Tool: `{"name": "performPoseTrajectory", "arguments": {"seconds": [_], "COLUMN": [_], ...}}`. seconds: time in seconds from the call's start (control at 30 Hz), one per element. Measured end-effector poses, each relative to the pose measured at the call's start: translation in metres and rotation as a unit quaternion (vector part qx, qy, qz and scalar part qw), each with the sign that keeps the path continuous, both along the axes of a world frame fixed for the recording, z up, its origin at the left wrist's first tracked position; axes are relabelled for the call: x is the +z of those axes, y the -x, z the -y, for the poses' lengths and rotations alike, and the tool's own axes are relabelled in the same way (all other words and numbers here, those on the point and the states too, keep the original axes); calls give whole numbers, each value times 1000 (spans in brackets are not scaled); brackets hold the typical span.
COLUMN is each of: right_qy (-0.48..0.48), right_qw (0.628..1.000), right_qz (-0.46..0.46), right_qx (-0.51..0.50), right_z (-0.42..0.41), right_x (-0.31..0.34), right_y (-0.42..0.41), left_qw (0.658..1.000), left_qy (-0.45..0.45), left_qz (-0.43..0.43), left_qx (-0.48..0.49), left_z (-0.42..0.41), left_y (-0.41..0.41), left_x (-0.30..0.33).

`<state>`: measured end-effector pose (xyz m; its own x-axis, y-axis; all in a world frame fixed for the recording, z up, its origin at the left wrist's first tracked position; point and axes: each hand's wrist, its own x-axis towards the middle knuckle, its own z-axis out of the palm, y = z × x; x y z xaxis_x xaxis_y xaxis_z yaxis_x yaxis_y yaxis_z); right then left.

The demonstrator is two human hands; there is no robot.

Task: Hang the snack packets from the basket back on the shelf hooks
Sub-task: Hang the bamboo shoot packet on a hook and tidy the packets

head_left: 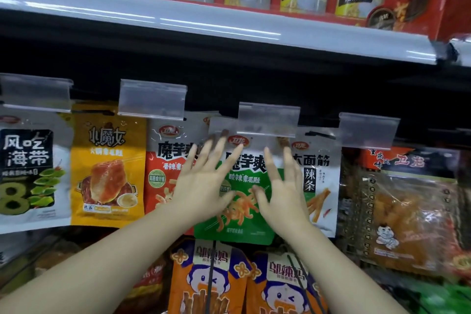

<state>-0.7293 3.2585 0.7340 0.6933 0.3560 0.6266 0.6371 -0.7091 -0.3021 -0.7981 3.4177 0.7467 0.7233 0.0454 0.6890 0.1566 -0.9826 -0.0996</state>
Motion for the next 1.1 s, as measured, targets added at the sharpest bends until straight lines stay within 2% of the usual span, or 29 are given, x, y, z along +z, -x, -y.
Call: {"name": "performPoseTrajectory", "arguments": {"seconds": [0.07,0.17,0.33,0.6,0.73,0.93,1.1], "right_qy": [68,114,114,95,71,-3,-95], "right_qw": [998,993,993,995,997,999,994], "right_qz": [16,-16,-21,-7,2,11,-29], "right_qx": [-1,-5,0,10,2,-33,-50], "right_z": [3,3,-1,9,20,61,81], "right_x": [5,12,16,15,10,-11,3], "right_y": [0,-4,-9,-3,6,12,-9], "left_qw": [1000,999,998,998,998,989,988], "left_qy": [-9,1,12,38,42,2,-35], "left_qz": [0,-38,-57,-41,-39,42,8], "left_qx": [-9,19,31,2,-22,-141,-147], "left_z": [5,11,16,18,23,51,85], "left_y": [-2,-11,-14,-9,-3,7,-7], "left_x": [7,20,24,3,-5,-31,-41]}}
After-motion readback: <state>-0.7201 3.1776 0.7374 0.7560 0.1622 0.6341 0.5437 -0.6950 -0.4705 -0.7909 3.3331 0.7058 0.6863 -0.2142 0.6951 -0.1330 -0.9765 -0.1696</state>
